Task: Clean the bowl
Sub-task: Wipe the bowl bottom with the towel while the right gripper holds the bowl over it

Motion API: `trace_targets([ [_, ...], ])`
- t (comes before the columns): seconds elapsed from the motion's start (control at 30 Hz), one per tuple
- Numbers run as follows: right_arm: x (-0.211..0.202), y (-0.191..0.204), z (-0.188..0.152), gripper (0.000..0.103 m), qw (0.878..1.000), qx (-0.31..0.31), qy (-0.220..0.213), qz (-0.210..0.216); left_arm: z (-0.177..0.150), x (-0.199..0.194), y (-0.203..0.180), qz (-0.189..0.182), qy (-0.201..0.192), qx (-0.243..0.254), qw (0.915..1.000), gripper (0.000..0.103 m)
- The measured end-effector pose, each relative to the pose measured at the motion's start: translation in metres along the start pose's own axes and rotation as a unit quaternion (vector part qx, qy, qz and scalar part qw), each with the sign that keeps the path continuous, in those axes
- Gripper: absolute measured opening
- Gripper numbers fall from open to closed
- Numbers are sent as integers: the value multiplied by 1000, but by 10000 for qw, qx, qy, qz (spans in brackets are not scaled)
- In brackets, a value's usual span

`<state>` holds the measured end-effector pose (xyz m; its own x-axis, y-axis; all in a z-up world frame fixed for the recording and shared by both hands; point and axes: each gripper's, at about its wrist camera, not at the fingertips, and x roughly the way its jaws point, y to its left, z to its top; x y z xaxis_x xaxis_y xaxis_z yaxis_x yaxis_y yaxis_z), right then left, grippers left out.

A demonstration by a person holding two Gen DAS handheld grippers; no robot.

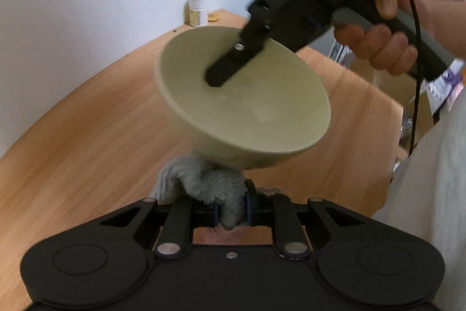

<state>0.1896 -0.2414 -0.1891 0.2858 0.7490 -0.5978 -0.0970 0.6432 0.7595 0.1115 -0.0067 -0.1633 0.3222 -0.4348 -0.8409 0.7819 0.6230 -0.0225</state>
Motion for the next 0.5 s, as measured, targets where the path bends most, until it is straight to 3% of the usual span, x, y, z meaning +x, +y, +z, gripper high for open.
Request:
trace_targets([
  [0.3, -2, 0, 1, 22, 10000, -44, -39, 27, 9, 3, -5, -314, 49, -138, 9994, 15],
  [0.5, -9, -4, 2, 19, 9999, -85, -99, 91, 16, -15, 9, -262, -287, -409, 9984, 15],
])
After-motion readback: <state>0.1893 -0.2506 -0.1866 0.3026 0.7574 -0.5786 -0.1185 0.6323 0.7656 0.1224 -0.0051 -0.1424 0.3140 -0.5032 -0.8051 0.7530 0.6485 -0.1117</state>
